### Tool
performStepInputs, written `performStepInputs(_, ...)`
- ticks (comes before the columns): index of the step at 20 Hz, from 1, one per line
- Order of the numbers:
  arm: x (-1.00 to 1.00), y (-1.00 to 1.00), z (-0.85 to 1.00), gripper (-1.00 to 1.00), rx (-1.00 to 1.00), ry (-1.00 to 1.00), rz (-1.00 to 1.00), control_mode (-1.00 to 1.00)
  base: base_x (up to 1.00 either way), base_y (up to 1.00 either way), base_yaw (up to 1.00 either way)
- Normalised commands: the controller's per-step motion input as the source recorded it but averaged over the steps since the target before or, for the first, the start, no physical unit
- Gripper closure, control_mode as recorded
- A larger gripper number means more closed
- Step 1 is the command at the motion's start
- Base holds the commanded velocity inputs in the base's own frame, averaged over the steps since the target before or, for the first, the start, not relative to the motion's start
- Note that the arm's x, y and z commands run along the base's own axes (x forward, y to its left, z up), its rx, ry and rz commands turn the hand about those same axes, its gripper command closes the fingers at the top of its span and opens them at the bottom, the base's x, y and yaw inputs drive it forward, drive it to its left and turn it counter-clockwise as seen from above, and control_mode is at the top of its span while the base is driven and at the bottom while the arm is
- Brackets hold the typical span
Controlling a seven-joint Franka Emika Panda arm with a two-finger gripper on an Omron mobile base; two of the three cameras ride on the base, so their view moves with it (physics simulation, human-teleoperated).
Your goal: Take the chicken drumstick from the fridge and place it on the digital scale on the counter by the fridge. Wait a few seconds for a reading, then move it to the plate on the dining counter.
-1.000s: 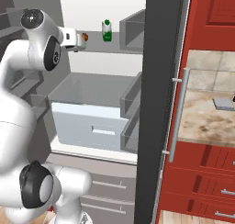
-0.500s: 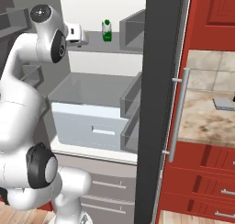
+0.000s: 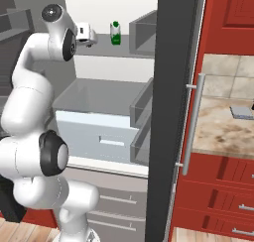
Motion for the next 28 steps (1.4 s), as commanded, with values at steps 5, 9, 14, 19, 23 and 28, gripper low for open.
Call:
performStepInputs(5, 0.61, 0.16, 0.0, -1.0, 0.0, 0.0, 0.0, -1.0, 0.0, 0.0, 0.0)
performStepInputs(9, 0.64, 0.13, 0.0, -1.0, 0.0, 0.06, 0.0, -1.0, 0.0, 0.0, 0.0)
performStepInputs(14, 0.66, 0.03, -0.02, -1.0, 0.0, 0.08, 0.0, -1.0, 0.0, 0.0, 0.0)
performStepInputs(19, 0.63, 0.01, -0.07, -1.0, 0.0, 0.07, 0.0, -1.0, 0.0, 0.0, 0.0)
performStepInputs(23, 0.52, 0.01, -0.14, -1.0, 0.0, 0.04, 0.0, -1.0, 0.0, 0.0, 0.0)
performStepInputs(28, 0.39, 0.07, -0.2, -1.0, 0.0, 0.0, 0.0, -1.0, 0.0, 0.0, 0.0)
